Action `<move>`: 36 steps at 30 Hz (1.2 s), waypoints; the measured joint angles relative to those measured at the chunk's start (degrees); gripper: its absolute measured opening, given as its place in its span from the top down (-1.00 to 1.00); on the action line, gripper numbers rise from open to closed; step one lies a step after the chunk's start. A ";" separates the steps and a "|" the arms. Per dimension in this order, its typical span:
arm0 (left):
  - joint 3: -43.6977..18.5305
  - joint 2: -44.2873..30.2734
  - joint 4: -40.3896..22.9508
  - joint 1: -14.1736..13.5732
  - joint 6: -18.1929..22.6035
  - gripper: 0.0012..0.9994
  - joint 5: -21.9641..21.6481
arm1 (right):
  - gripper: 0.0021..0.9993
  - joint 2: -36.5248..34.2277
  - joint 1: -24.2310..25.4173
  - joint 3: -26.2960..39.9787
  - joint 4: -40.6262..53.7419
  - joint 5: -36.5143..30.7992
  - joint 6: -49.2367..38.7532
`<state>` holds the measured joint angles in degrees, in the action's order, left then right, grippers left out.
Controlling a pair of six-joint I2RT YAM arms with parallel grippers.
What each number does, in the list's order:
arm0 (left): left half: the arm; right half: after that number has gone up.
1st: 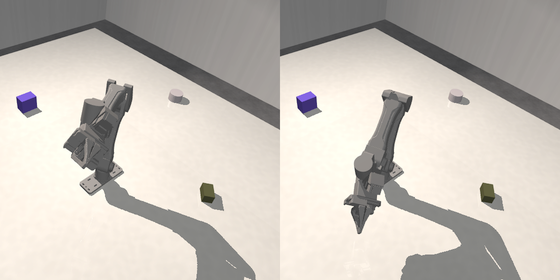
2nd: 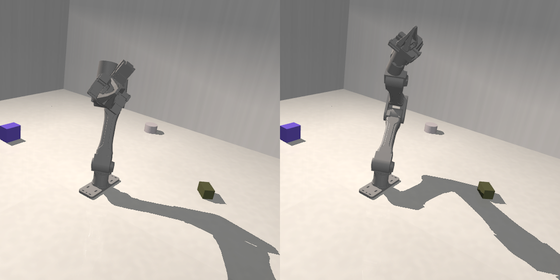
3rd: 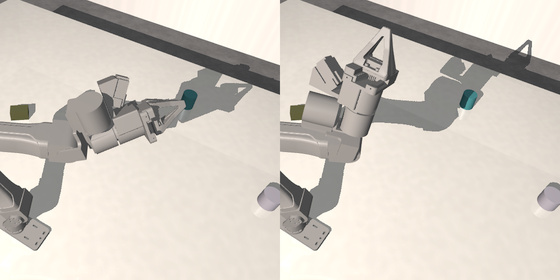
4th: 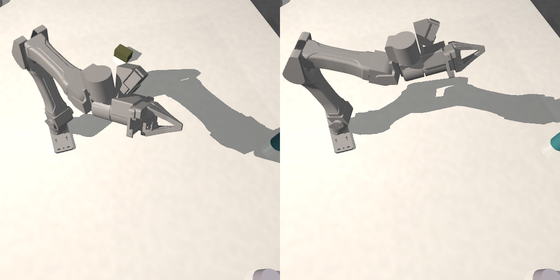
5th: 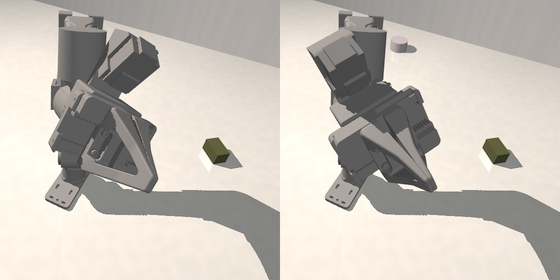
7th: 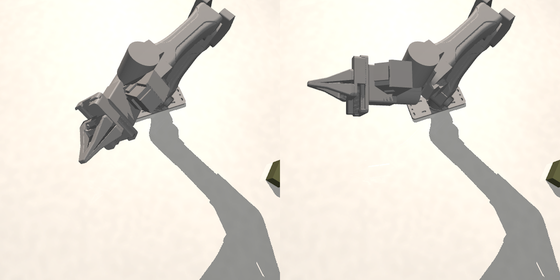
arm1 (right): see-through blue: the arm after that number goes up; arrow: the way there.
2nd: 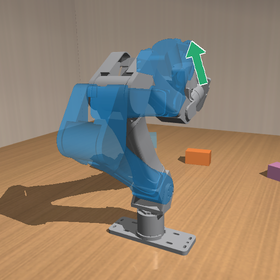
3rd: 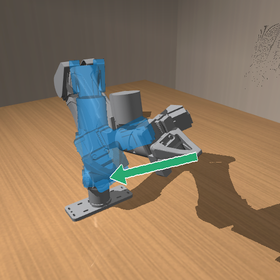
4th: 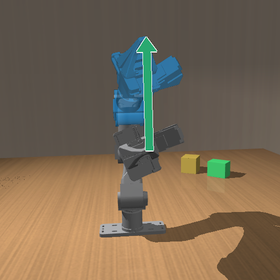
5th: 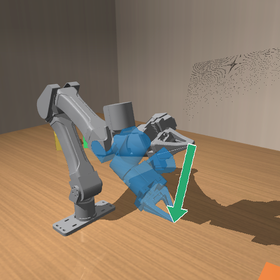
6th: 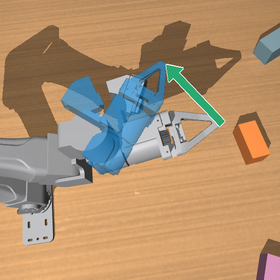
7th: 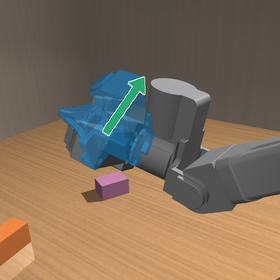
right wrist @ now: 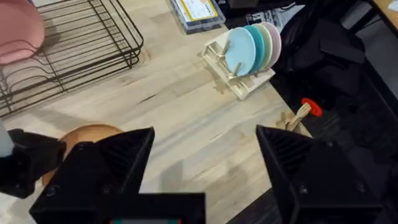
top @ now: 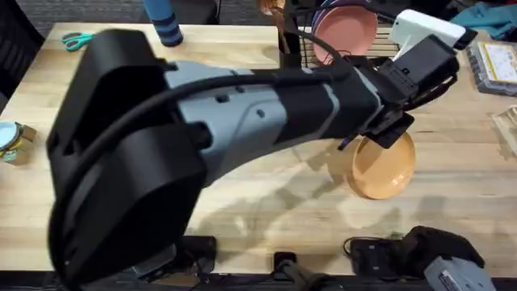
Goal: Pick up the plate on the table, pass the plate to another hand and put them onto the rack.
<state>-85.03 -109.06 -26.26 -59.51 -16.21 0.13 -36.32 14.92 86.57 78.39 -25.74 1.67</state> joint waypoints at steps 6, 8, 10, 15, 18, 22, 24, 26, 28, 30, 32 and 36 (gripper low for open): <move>0.00 1.87 -2.56 0.78 0.21 0.92 -0.84 | -0.99 0.00 0.00 0.00 0.00 0.00 0.00; 0.00 2.73 -2.69 1.39 0.37 0.92 -1.21 | -0.99 0.00 0.00 -0.01 0.00 0.00 0.00; 0.00 3.81 -2.78 2.22 0.39 0.92 -1.38 | -0.99 0.00 0.00 0.01 0.00 0.00 0.00; 0.00 7.19 -4.52 4.85 0.39 0.92 -1.49 | -0.99 0.00 0.00 0.01 0.00 0.00 0.00; 0.00 8.74 -6.03 6.34 0.39 0.92 -1.61 | -0.99 0.00 0.00 -0.01 0.00 0.00 0.00; 0.00 10.54 -7.60 8.34 0.39 0.92 -1.69 | -0.99 0.00 0.00 0.01 -0.01 0.00 0.00; 0.00 11.41 -8.17 9.31 0.39 0.92 -1.69 | -0.99 0.00 0.00 0.01 0.00 0.00 0.00; 0.00 12.39 -8.66 10.22 0.39 0.92 -1.69 | -0.99 0.00 0.00 0.01 -0.02 0.00 0.00; 0.00 13.53 -9.32 11.21 0.39 0.92 -1.67 | -0.99 0.00 0.00 0.00 -0.02 0.00 0.00; 0.00 14.76 -10.01 12.40 0.39 0.92 -1.67 | -0.99 0.00 0.00 0.01 0.00 0.00 0.00; 0.00 15.89 -10.78 13.80 0.39 0.92 -1.69 | -0.99 0.00 0.00 0.01 -0.01 0.00 0.01; 0.00 18.05 -12.58 16.76 0.44 0.92 -1.69 | -0.99 0.00 0.00 0.01 -0.01 0.00 0.00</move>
<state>-85.03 -91.01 -38.84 -42.75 -15.77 -1.56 -36.32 14.92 86.59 78.38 -25.74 1.67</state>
